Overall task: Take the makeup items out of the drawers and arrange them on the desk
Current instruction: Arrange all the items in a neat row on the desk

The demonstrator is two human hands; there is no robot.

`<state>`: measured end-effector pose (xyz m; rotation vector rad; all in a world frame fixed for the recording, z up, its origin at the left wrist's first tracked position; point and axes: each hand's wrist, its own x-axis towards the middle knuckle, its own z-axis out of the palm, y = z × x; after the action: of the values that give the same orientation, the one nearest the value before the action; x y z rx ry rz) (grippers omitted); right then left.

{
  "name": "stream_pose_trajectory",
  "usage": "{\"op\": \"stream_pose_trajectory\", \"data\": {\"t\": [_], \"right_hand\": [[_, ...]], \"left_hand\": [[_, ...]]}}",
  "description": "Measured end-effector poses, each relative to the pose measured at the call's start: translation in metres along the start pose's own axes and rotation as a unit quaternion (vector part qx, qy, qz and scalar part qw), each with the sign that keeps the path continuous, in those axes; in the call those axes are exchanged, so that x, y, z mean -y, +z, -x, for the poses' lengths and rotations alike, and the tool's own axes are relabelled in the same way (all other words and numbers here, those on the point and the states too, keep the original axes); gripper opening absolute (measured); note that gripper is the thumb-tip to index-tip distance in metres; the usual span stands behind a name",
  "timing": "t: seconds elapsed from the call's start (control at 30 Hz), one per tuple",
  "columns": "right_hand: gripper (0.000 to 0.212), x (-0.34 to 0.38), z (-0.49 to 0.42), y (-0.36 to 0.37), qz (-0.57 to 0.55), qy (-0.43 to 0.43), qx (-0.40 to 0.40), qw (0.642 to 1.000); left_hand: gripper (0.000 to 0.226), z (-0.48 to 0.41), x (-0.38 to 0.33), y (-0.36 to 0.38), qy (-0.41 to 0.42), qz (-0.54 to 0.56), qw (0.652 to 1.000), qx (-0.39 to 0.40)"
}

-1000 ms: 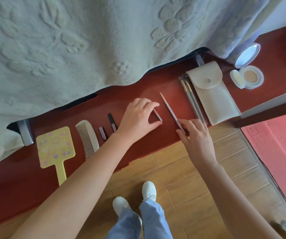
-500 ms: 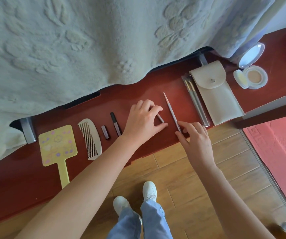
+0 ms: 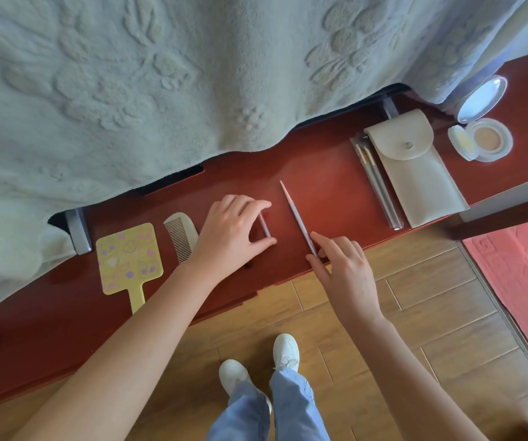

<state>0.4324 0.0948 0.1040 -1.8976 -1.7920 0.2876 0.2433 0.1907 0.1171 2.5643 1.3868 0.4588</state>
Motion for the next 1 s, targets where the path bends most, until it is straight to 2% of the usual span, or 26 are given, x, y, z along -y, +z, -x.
{"op": "stream_pose_trajectory", "data": {"t": [0.27, 0.73, 1.0], "right_hand": [[0.033, 0.018, -0.002, 0.013, -0.009, -0.037, 0.007, 0.999], [0.034, 0.020, -0.003, 0.016, -0.010, -0.043, 0.005, 0.999], [0.037, 0.008, -0.002, -0.004, -0.020, -0.009, 0.001, 1.000]], "left_hand": [[0.060, 0.013, 0.006, -0.001, -0.014, -0.008, 1.000, 0.007], [0.061, 0.013, 0.008, -0.004, -0.016, -0.008, 1.000, 0.015], [0.053, 0.002, -0.002, -0.009, 0.000, 0.002, 1.000, -0.024]]}}
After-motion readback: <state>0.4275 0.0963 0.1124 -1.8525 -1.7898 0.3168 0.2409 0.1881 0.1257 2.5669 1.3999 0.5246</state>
